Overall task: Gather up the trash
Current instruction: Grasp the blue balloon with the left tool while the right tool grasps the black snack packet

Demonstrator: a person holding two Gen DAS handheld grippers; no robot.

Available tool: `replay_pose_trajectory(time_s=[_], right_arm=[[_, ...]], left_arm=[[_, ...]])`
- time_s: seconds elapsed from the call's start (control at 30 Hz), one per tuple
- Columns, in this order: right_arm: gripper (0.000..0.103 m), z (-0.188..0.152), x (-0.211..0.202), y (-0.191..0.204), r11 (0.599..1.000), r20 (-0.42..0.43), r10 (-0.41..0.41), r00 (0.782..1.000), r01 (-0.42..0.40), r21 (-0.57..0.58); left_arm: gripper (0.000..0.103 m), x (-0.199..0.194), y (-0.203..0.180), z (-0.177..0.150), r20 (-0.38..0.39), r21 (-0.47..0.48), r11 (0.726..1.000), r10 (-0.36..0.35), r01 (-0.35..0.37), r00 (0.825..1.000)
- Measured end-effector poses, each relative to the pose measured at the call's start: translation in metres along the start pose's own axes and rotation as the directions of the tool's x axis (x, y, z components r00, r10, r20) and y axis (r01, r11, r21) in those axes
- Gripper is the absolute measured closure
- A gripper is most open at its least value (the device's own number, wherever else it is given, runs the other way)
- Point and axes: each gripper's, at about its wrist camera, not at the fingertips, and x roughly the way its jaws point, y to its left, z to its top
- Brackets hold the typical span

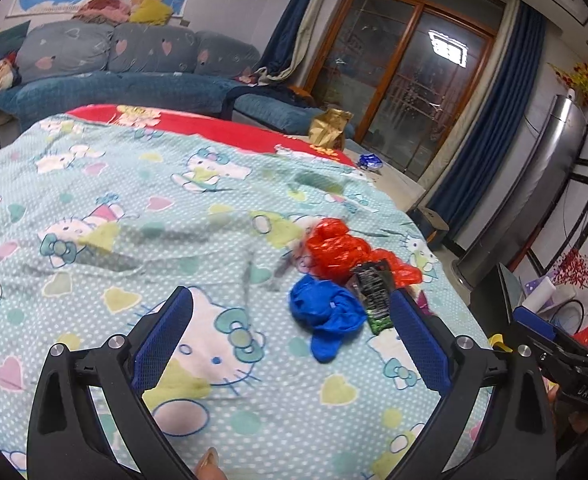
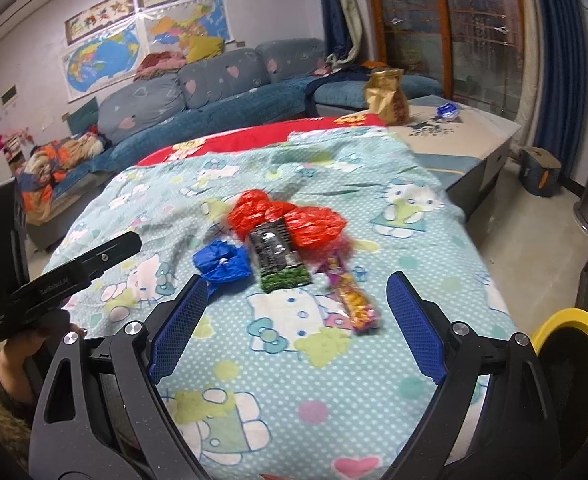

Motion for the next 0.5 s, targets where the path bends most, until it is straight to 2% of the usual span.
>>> replay_pose_trajectory(time_s=[0.17,0.37,0.5], right_arm=[[0.027,0.004,0.024,0.012,0.998,-0.036,0.035,0.999,-0.037,-0.042],[0.044,0.011,0.053,0.017,0.994,-0.093,0.070,0.993,-0.077,-0.071],[0.053,0.018,0.070,0.018,0.992,-0.116,0.062,0.991,-0.074,-0.104]], left_arm=[[0.035,0.007,0.016,-0.001,-0.033,-0.035,0.999,-0.001,0.000,0.999],[0.062,0.022,0.023,-0.010,-0.102,-0.076,0.996,-0.052,0.045,0.993],[0.067,0.034,0.019,-0.012,-0.138,-0.070,0.995,-0.077,0.068,0.987]])
